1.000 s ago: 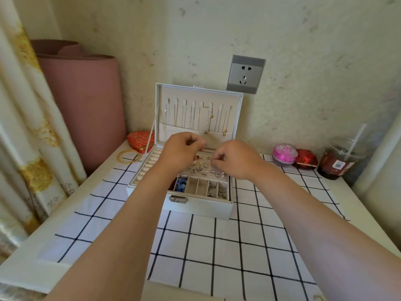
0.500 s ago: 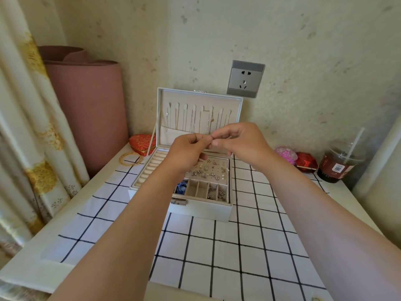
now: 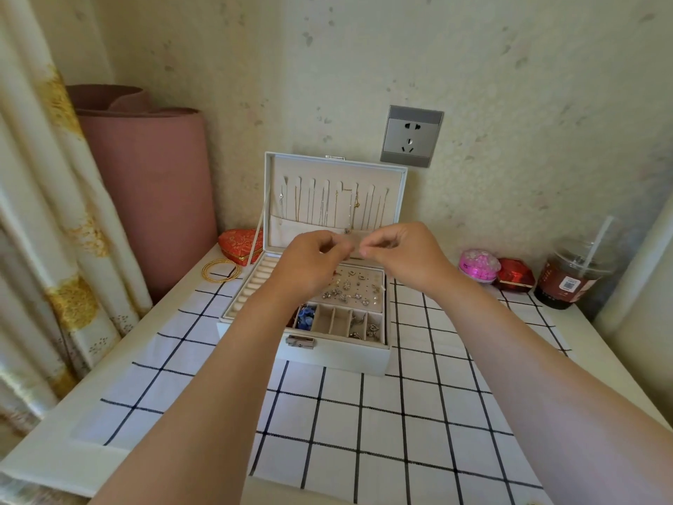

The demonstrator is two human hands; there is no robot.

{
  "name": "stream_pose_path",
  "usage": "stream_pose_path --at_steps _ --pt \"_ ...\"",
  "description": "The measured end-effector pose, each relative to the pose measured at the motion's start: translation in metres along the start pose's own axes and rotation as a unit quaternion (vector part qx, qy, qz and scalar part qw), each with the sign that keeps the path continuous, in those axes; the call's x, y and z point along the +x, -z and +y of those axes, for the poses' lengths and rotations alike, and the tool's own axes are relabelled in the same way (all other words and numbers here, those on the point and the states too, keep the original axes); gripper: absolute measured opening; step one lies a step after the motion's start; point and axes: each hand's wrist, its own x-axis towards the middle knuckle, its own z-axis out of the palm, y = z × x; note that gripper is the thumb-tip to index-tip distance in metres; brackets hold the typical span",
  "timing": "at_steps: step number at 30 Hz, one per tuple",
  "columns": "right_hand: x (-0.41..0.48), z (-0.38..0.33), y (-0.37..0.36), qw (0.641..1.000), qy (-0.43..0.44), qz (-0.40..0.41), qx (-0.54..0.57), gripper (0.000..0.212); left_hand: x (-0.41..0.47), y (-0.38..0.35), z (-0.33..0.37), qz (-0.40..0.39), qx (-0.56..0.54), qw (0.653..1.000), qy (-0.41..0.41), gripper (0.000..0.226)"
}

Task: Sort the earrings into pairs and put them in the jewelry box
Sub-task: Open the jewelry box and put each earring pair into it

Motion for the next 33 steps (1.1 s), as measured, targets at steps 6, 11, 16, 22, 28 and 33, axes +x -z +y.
stream_pose_path --at_steps 6,11,16,22,28,33 --pt "-0.005 0.014 -0.01 0.969 0.007 -0.104 -0.226 0.004 -0.001 0.001 -0.022 -0.002 0.295 0.953 -0.072 0.023" --pt "-0.006 0.01 -0.013 0.958 0.049 -0.11 -0.259 0.005 0.0 -0.001 -0.028 -0.051 0.335 0.936 -0.095 0.025" --pt "-0.008 0.006 -0.012 0.951 0.07 -0.122 -0.274 0.008 0.001 -0.001 -0.029 -0.053 0.349 0.93 -0.102 0.023" --pt "-0.009 0.005 -0.008 0.956 0.052 -0.145 -0.252 0.019 0.001 -0.002 -0.029 -0.049 0.35 0.93 -0.103 0.024" --pt "-0.009 0.003 -0.006 0.965 0.028 -0.14 -0.218 0.026 0.0 -0.004 -0.028 -0.029 0.358 0.927 -0.11 0.025" --pt "-0.028 -0.004 0.021 0.977 0.0 -0.109 -0.183 0.02 -0.018 -0.011 -0.016 -0.014 0.339 0.931 -0.135 0.028"
